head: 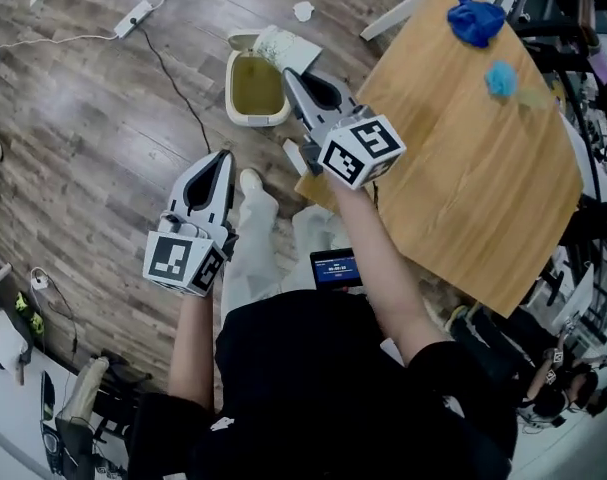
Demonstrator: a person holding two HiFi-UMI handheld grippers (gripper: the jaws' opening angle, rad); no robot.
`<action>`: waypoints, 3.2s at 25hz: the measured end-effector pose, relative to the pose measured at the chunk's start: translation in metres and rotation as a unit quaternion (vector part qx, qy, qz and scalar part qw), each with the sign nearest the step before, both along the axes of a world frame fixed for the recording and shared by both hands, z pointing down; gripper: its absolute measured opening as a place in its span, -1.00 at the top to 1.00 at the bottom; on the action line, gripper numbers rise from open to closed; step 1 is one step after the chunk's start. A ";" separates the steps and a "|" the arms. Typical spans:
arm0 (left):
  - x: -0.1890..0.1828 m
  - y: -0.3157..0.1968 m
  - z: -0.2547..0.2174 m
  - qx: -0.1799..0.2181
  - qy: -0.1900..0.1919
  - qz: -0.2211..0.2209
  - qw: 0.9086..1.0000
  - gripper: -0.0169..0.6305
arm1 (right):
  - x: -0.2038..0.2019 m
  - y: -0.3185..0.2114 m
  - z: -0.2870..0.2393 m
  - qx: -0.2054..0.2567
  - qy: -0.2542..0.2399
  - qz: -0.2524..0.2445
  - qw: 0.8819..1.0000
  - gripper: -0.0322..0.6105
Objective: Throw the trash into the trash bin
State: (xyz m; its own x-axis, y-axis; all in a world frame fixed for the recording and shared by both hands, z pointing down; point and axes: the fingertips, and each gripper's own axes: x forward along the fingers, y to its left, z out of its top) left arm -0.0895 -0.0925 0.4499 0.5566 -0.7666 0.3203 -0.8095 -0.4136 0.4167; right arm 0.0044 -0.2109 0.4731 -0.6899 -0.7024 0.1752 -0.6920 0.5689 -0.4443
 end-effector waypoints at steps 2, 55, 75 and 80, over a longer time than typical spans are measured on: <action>-0.008 -0.012 0.021 -0.007 0.009 -0.013 1.000 0.92 | -0.012 -0.023 0.035 -0.017 0.001 0.010 1.000 0.88; 0.003 0.034 -0.067 0.066 0.053 0.100 0.991 0.92 | -0.021 0.110 -0.115 0.104 0.031 -0.055 0.993 0.90; 0.018 0.055 -0.146 0.146 0.065 0.118 0.980 0.92 | -0.026 0.162 -0.182 0.157 0.005 -0.041 0.987 0.90; 0.021 0.055 -0.148 0.153 0.062 0.128 0.978 0.92 | -0.028 0.163 -0.187 0.161 -0.003 -0.040 0.986 0.90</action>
State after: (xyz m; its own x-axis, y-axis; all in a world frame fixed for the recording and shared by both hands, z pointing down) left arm -0.0683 -0.0370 0.3021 0.7626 -0.6467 0.0157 -0.6145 -0.7166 0.3298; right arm -0.0237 -0.0478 0.2865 -0.7454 -0.6645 -0.0524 -0.6375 0.7336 -0.2353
